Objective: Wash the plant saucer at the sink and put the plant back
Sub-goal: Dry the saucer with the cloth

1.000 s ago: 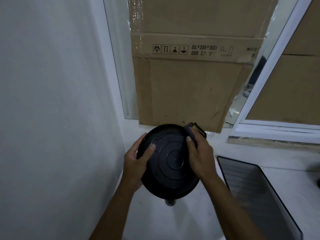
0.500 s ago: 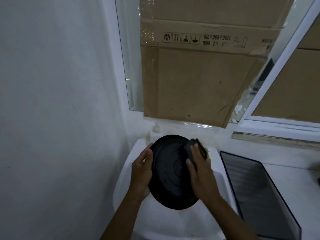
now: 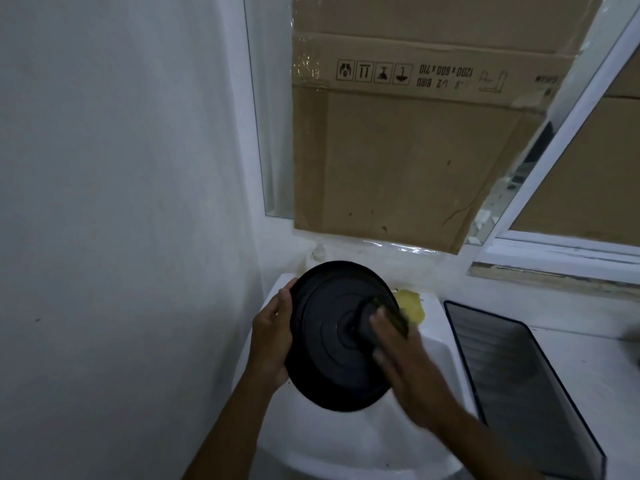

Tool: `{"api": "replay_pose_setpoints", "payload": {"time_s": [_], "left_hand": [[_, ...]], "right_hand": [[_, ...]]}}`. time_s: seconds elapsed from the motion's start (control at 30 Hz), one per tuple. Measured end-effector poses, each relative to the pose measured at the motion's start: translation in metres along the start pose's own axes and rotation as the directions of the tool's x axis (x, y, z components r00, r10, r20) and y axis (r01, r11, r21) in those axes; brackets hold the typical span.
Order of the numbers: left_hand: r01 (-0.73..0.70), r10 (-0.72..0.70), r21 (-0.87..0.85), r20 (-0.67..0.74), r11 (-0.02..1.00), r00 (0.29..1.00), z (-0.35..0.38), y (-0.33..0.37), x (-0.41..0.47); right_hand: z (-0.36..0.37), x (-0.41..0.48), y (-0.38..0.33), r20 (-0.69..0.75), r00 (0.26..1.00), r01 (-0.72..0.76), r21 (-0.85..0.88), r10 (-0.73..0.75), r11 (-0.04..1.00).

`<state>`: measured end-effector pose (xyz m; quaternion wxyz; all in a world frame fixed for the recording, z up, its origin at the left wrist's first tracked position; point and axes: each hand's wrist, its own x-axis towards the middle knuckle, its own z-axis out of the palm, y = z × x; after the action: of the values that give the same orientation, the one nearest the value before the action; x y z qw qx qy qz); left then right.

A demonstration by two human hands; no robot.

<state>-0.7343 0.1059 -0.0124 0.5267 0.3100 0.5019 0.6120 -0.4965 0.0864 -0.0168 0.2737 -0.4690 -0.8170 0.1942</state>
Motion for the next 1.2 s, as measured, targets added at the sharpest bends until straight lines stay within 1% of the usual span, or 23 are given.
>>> {"api": "replay_pose_setpoints", "payload": {"time_s": [0.03,0.07,0.1,0.2,0.23,0.27,0.33,0.4,0.43,0.47,0.5,0.53,0.57,0.63,0.7,0.77,0.83,0.87,0.97,1.03,1.07,1.13,1.2], "left_hand": [[-0.009,0.009,0.017,0.016,1.0,1.0,0.002,-0.002,-0.002],[-0.016,0.015,0.03,0.027,0.999,1.0,0.005,-0.004,-0.003],[-0.021,0.019,0.041,0.033,0.999,0.999,0.008,-0.006,-0.006],[-0.033,0.031,0.046,0.041,0.998,0.999,0.016,-0.006,-0.009],[-0.043,0.042,0.041,0.03,0.998,0.999,0.017,-0.005,-0.01],[-0.058,0.058,0.04,0.012,0.997,0.998,0.019,-0.003,-0.01],[-0.094,0.095,0.037,-0.038,0.995,0.995,0.021,0.0,-0.012],[-0.115,0.113,-0.01,-0.106,0.993,0.988,0.02,0.002,-0.014],[-0.127,0.12,-0.044,-0.133,0.991,0.984,0.02,0.002,-0.015],[-0.14,0.13,-0.064,-0.148,0.988,0.98,0.019,0.0,-0.016],[-0.15,0.139,-0.064,-0.15,0.987,0.979,0.018,-0.003,-0.017],[-0.148,0.14,-0.052,-0.133,0.988,0.981,0.017,-0.005,-0.018],[-0.136,0.131,-0.047,-0.094,0.99,0.987,0.014,-0.006,-0.018],[-0.082,0.083,-0.036,0.023,0.996,0.996,0.003,0.001,-0.012],[0.007,-0.014,0.047,0.145,0.999,0.989,-0.006,0.022,-0.003],[0.048,-0.102,0.218,0.242,0.975,0.965,-0.003,0.043,0.008],[-0.019,-0.122,0.408,0.317,0.913,0.94,0.012,0.054,0.015],[-0.065,-0.1,0.46,0.326,0.886,0.94,0.02,0.057,0.015],[-0.142,0.017,0.486,0.252,0.862,0.967,0.032,0.067,0.016],[-0.194,0.135,0.413,0.167,0.89,0.977,0.031,0.061,0.018],[-0.219,0.191,0.383,0.109,0.897,0.975,0.032,0.056,0.016],[-0.221,0.242,0.336,-0.019,0.916,0.97,0.037,0.044,0.009],[-0.158,0.196,0.209,-0.18,0.965,0.964,0.037,0.035,0.004]], "right_hand": [[-0.01,0.015,-0.001,-0.046,0.994,-0.097,0.069,0.1,0.993],[-0.016,0.033,-0.006,-0.075,0.988,-0.126,0.08,0.132,0.989],[-0.021,0.05,-0.014,-0.073,0.991,-0.113,0.055,0.117,0.992],[-0.023,0.079,-0.034,-0.009,0.997,0.074,-0.13,-0.076,0.989],[-0.022,0.082,-0.036,0.01,0.994,0.113,-0.155,-0.113,0.981],[-0.022,0.084,-0.035,0.01,0.994,0.111,-0.147,-0.11,0.983],[-0.019,0.082,-0.029,-0.076,0.997,0.004,-0.014,-0.006,1.0],[-0.013,0.071,-0.019,-0.204,0.959,-0.157,0.204,0.199,0.966],[-0.008,0.062,-0.014,-0.24,0.914,-0.245,0.322,0.329,0.915],[0.001,0.054,-0.01,-0.231,0.863,-0.326,0.428,0.45,0.843],[0.011,0.046,-0.007,-0.198,0.816,-0.383,0.518,0.543,0.765],[0.018,0.04,-0.004,-0.185,0.786,-0.403,0.569,0.589,0.717],[0.02,0.037,-0.003,-0.204,0.779,-0.393,0.579,0.593,0.714],[0.007,0.037,-0.002,-0.298,0.815,-0.296,0.523,0.497,0.799],[-0.017,0.043,0.005,-0.356,0.882,-0.155,0.4,0.309,0.903],[-0.037,0.051,0.005,-0.327,0.939,-0.038,0.219,0.11,0.975],[-0.047,0.06,-0.003,-0.291,0.954,0.088,0.039,-0.073,0.995],[-0.051,0.064,-0.007,-0.275,0.95,0.144,-0.039,-0.149,0.989],[-0.059,0.075,-0.014,-0.25,0.924,0.246,-0.187,-0.289,0.951],[-0.056,0.079,-0.018,-0.289,0.918,0.223,-0.188,-0.271,0.956],[-0.052,0.08,-0.021,-0.326,0.919,0.18,-0.15,-0.221,0.972],[-0.039,0.079,-0.024,-0.403,0.914,0.049,-0.002,-0.046,0.999],[-0.024,0.074,-0.023,-0.439,0.878,-0.09,0.238,0.19,0.967]]}}
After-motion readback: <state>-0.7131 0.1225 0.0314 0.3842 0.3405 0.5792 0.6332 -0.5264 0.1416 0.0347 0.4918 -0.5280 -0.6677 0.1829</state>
